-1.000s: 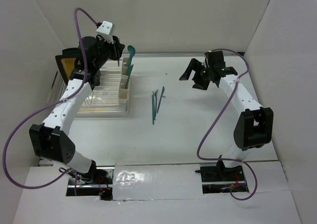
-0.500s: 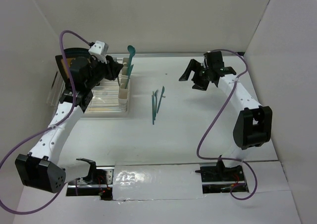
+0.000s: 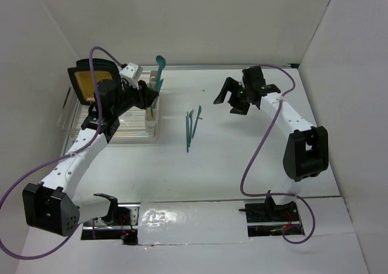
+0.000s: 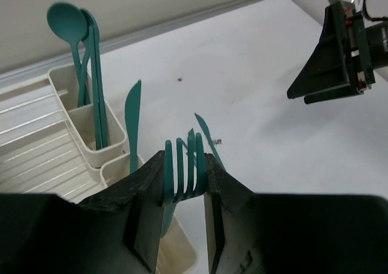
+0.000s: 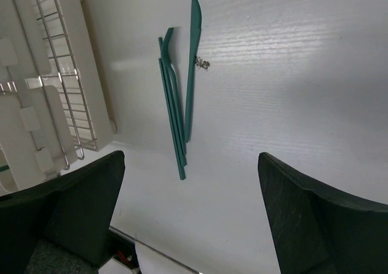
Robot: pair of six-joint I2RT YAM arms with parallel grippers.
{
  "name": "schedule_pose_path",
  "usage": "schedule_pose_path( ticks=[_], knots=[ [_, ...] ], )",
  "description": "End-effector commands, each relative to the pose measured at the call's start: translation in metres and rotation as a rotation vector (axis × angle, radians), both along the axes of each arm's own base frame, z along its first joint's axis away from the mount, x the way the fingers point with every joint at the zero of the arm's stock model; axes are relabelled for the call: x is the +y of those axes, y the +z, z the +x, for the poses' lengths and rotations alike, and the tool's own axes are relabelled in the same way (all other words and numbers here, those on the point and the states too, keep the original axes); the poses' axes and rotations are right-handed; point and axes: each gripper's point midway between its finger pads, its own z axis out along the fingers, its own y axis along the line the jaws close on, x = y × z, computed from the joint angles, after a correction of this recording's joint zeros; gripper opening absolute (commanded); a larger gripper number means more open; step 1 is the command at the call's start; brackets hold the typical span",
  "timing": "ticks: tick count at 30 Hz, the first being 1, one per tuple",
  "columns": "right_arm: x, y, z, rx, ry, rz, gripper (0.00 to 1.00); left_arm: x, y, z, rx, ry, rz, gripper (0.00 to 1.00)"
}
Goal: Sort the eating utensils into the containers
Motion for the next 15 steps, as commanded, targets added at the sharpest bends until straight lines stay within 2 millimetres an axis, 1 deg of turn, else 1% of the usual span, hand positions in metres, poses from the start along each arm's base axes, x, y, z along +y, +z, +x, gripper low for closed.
schedule_pose_path(
  ticks=[1,2,3,4,5,6,8,9,11,12,13,14,15],
  knots=[
    [0.010,0.019,0.002,-0.079,-0.012,-0.003,0.97,-0.006,0.016,-0.006,-0.093,-0.045,-0.018,0.40],
    [0.010,0.012,0.007,-0.064,-0.033,-0.034,0.97,-0.007,0.015,-0.006,-0.088,-0.047,-0.018,0.41],
    [0.019,0.013,0.004,-0.072,-0.017,-0.050,0.97,-0.008,0.011,-0.005,-0.073,-0.051,-0.017,0.41],
    [0.024,0.011,0.002,-0.064,-0.013,-0.067,0.97,-0.009,0.006,-0.006,-0.054,-0.054,-0.013,0.41],
    [0.019,0.005,0.008,-0.061,-0.038,-0.093,0.97,-0.011,0.004,-0.005,-0.052,-0.062,-0.009,0.42],
    [0.029,0.002,0.012,-0.077,-0.024,-0.096,0.97,-0.011,0.000,-0.005,-0.040,-0.061,-0.006,0.45],
    [0.040,0.006,0.017,-0.117,-0.003,-0.084,0.97,-0.011,-0.003,-0.006,-0.029,-0.052,0.000,0.49],
    [0.041,0.006,0.022,-0.135,0.001,-0.084,0.96,-0.011,-0.004,-0.006,-0.027,-0.052,0.000,0.56],
    [0.057,-0.003,0.024,-0.152,0.042,-0.088,0.95,-0.008,-0.003,-0.007,-0.037,-0.044,0.002,0.66],
    [0.057,0.002,0.032,-0.190,0.055,-0.109,0.91,-0.008,0.001,-0.008,-0.051,-0.040,0.005,0.70],
    [0.065,-0.007,0.033,-0.181,0.077,-0.127,0.89,-0.007,0.003,-0.008,-0.061,-0.036,0.012,0.72],
    [0.072,-0.008,0.035,-0.192,0.097,-0.131,0.87,-0.004,0.007,-0.007,-0.069,-0.021,0.014,0.73],
    [0.072,-0.015,0.043,-0.203,0.118,-0.163,0.84,-0.004,0.013,-0.008,-0.080,-0.024,0.011,0.75]
  ],
)
